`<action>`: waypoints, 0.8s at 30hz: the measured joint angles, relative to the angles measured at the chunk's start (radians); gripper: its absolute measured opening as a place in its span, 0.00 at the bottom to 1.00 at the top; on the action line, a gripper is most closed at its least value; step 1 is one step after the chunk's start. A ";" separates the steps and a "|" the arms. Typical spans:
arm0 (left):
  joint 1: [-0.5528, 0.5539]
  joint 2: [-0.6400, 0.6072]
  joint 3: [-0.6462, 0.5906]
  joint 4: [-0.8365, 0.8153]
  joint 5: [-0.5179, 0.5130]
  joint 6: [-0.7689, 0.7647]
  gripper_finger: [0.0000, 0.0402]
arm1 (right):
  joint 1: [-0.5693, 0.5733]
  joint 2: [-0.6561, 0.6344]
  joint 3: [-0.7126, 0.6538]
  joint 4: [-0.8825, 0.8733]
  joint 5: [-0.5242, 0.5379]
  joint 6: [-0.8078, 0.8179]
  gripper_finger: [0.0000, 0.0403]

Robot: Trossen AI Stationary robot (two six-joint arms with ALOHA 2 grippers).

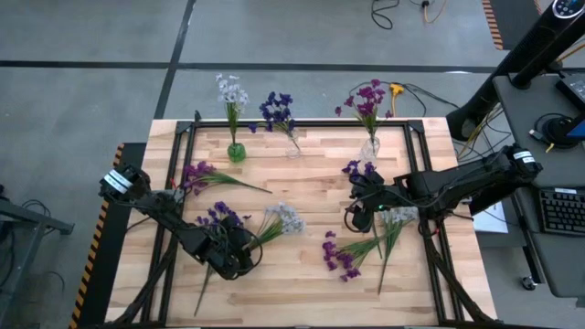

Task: Sort flowers into vase by color
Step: Put the left white flowers into the green vase

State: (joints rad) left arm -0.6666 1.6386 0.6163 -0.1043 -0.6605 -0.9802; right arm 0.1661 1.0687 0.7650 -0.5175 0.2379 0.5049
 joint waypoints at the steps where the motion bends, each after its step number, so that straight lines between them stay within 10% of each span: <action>1: 0.000 0.000 0.000 0.001 0.000 0.004 0.43 | 0.000 0.000 0.000 0.000 0.000 0.000 0.52; 13: -0.001 0.085 0.026 0.009 -0.009 0.070 0.36 | 0.000 0.000 0.000 0.001 0.000 0.000 0.52; 24: -0.002 0.085 0.026 0.011 0.013 0.024 0.04 | 0.000 0.000 0.000 0.001 0.000 0.000 0.52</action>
State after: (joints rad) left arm -0.6687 1.7232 0.6422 -0.0931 -0.6478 -0.9558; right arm 0.1661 1.0687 0.7650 -0.5163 0.2379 0.5045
